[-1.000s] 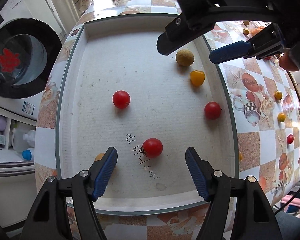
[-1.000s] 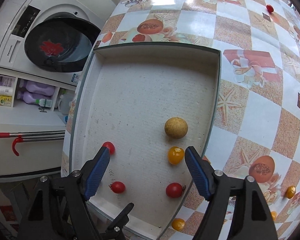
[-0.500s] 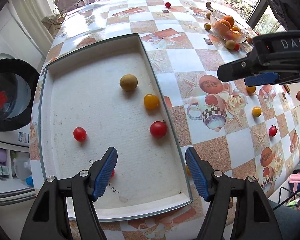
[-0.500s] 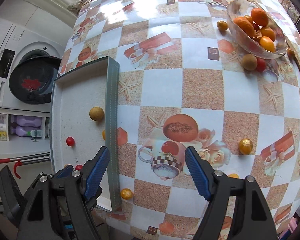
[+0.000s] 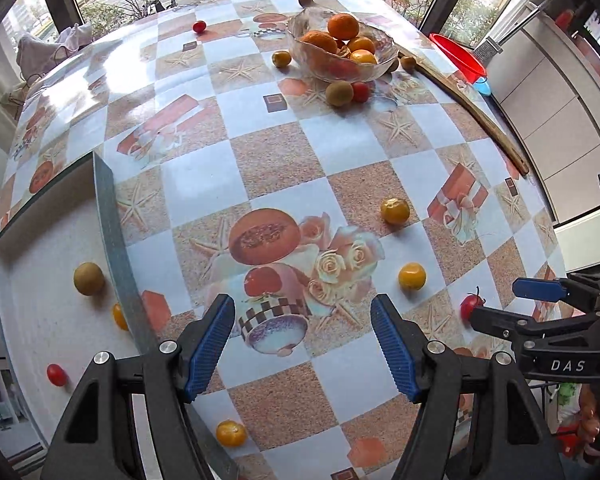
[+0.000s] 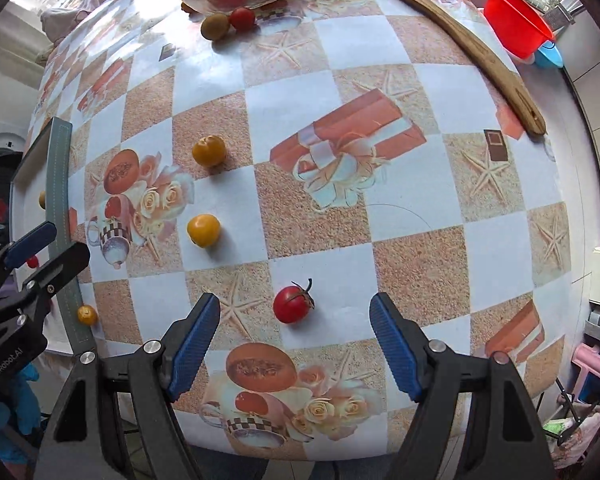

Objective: Organize fruits
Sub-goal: 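Move both open tools back over the remaining fruits on the table, then close the left tool on a yellow tomato while the right tool grasps a stemmed red tomato, then carry the yellow and stemmed red tomatoes over the white tray with both tools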

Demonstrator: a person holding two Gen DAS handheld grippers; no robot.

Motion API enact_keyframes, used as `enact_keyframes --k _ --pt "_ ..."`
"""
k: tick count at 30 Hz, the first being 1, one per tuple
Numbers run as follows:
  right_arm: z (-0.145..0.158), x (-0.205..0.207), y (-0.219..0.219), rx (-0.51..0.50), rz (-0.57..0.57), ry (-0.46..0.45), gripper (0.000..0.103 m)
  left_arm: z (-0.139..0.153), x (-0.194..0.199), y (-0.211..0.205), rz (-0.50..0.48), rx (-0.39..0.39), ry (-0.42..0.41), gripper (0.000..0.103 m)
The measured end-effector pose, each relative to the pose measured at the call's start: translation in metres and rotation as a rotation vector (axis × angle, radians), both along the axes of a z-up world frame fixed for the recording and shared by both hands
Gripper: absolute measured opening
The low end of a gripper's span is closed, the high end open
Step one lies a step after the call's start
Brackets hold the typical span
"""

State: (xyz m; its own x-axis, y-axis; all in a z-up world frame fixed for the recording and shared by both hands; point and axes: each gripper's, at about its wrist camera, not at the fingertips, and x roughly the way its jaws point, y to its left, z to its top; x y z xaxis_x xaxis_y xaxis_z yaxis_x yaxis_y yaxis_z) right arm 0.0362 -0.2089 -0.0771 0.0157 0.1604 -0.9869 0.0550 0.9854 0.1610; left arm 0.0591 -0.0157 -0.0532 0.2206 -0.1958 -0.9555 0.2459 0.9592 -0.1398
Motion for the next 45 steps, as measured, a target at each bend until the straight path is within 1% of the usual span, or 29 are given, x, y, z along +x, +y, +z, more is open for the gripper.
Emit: enact_keyframes --k 4,8,10,16,18,20,22,23,25,26,27,28,29,31,34,36,40,45 --pt "-0.005 -0.007 -0.004 -0.007 0.005 -0.011 0.08 -0.011 0.017 -0.029 -0.022 -0.018 0.026 0.072" --pt "-0.01 -0.011 0.001 -0.008 0.027 -0.022 0.08 -0.023 0.033 -0.05 -0.03 -0.016 0.04 0.072" --pt "-0.012 -0.012 0.004 -0.003 0.037 -0.03 0.074 -0.027 0.039 -0.058 -0.034 -0.009 0.04 0.072" --pt "-0.019 -0.01 0.008 0.008 0.036 -0.032 0.062 -0.041 0.051 -0.074 -0.03 0.012 0.053 0.072" --pt "-0.019 -0.008 0.008 0.005 0.033 -0.044 0.061 -0.041 0.052 -0.079 -0.033 0.023 0.037 0.072" --pt "-0.019 -0.004 0.008 0.004 0.037 -0.049 0.058 -0.042 0.054 -0.083 -0.036 0.035 0.034 0.072" --pt "-0.019 0.0 0.01 -0.004 0.05 -0.05 0.052 -0.042 0.056 -0.085 -0.034 0.041 0.035 0.071" --pt "-0.018 0.002 0.011 -0.008 0.063 -0.05 0.048 -0.042 0.056 -0.086 -0.031 0.051 0.032 0.068" --pt "-0.017 0.005 0.017 -0.009 0.087 -0.047 0.032 -0.042 0.056 -0.087 -0.029 0.085 0.024 0.055" --pt "-0.016 0.007 0.025 -0.004 0.093 -0.043 0.028 -0.041 0.056 -0.087 -0.03 0.078 0.024 0.052" --pt "-0.016 0.008 0.026 -0.003 0.096 -0.041 0.024 -0.04 0.056 -0.085 -0.033 0.054 0.027 0.043" --pt "-0.015 0.009 0.026 0.001 0.096 -0.04 0.024 -0.039 0.056 -0.085 -0.04 0.026 0.035 0.031" --pt "-0.014 0.009 0.025 0.01 0.092 -0.038 0.024 -0.04 0.057 -0.088 -0.05 0.007 0.049 0.026" --pt "-0.012 0.01 0.02 0.041 0.072 -0.033 0.024 -0.039 0.055 -0.091 -0.064 0.017 0.048 0.024" --pt "-0.008 0.012 0.005 0.081 0.056 -0.031 0.024 -0.034 0.052 -0.088 -0.049 -0.024 0.064 0.024" --pt "-0.003 0.012 -0.004 0.098 0.057 -0.032 0.024 -0.028 0.048 -0.085 -0.036 -0.034 0.064 0.024" --pt "0.005 0.024 -0.013 0.111 0.075 -0.032 0.024 -0.01 0.041 -0.075 0.003 -0.038 0.052 0.024" --pt "0.023 0.025 -0.025 0.121 0.131 -0.046 0.024 0.02 0.027 -0.057 0.086 -0.05 0.026 0.024"
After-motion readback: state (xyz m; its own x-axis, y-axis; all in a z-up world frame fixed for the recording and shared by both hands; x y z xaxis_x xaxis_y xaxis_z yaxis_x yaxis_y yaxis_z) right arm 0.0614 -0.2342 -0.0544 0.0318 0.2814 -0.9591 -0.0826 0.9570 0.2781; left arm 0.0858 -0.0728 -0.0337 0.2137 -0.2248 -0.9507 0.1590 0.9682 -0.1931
